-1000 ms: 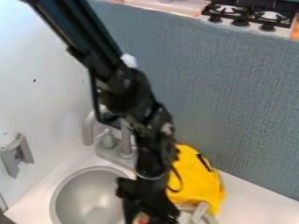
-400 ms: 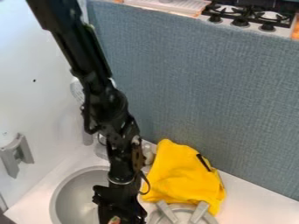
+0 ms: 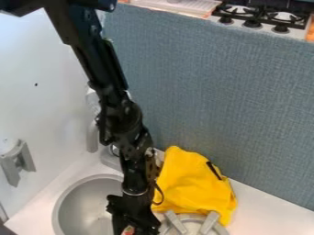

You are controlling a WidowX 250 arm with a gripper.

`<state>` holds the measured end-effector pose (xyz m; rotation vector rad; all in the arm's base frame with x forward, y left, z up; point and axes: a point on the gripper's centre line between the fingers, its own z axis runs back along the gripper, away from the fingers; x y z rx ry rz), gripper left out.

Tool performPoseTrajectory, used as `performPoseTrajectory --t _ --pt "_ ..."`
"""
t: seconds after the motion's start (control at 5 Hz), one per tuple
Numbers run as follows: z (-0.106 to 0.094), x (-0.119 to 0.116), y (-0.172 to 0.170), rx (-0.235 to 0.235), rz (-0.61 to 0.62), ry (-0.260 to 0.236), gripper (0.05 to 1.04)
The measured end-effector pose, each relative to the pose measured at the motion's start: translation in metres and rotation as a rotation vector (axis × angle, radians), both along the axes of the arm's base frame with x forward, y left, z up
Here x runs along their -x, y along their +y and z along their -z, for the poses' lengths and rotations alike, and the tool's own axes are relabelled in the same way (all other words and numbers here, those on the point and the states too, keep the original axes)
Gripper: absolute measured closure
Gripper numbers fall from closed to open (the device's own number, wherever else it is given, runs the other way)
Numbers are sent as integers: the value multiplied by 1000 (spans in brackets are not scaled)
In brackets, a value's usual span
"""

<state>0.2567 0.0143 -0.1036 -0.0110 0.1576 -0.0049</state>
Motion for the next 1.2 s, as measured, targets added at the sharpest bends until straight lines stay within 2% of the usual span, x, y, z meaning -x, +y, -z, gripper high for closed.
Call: performPoseTrajectory --t 0.2,0.4,0.6,0.8,1.0,1.2 --pt "1 -4 -4 2 14 17 453" --pt "-3 2 -8 24 -32 36 156" --pt "-39 -12 -14 76 -125 -62 73" --pt "-82 -10 -16 70 -151 -125 78" --pt "-124 9 -43 23 -43 -122 81" --pt "-150 29 -70 31 77 -192 81"
